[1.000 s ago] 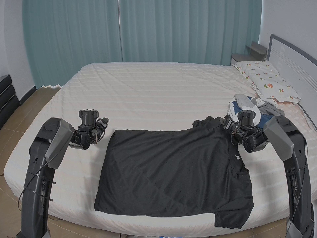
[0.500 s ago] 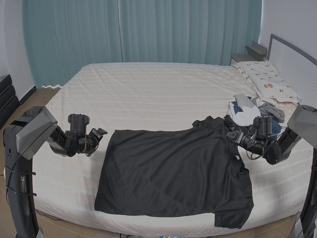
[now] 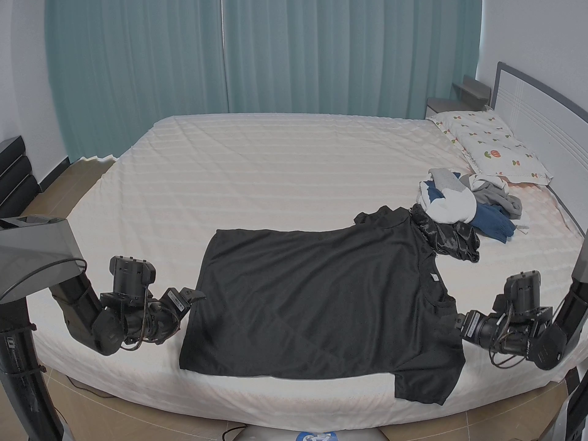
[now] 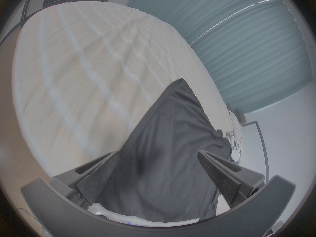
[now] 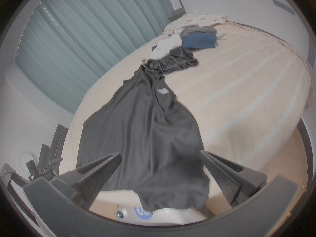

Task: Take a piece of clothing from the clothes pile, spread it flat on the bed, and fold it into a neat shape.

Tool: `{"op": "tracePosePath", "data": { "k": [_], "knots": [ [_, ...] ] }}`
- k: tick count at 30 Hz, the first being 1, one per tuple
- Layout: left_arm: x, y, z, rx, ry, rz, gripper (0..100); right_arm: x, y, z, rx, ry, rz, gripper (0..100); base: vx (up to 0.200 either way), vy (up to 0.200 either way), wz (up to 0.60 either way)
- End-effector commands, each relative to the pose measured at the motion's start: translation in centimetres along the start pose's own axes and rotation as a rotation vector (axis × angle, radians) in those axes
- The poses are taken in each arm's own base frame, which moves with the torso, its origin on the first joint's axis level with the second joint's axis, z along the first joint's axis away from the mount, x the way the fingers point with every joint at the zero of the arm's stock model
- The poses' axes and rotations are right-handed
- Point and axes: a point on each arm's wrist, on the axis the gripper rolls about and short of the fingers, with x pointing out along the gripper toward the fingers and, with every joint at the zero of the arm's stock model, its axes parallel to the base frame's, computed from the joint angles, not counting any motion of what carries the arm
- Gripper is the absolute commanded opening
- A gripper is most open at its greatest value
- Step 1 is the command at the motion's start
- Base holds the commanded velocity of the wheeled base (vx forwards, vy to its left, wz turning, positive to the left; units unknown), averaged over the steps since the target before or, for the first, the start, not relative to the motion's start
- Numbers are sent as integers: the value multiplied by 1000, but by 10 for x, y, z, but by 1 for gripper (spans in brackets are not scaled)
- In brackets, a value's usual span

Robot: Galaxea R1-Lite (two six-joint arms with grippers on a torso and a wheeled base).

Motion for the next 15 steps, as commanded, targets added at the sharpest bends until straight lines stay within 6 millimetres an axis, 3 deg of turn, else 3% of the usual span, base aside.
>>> {"op": "tracePosePath", "data": {
  "k": [1,8,15],
  "knots": [
    [-19,7,-23,37,40,-7,100,-32,-8,-21,7,16,22,100,0,0,0],
    [-13,21,-29,117,71,50,100,-33,-20,-32,30,98,17,100,0,0,0],
    [3,24,-29,153,17,113,100,-20,-25,-36,122,106,15,100,0,0,0]
  ]
}}
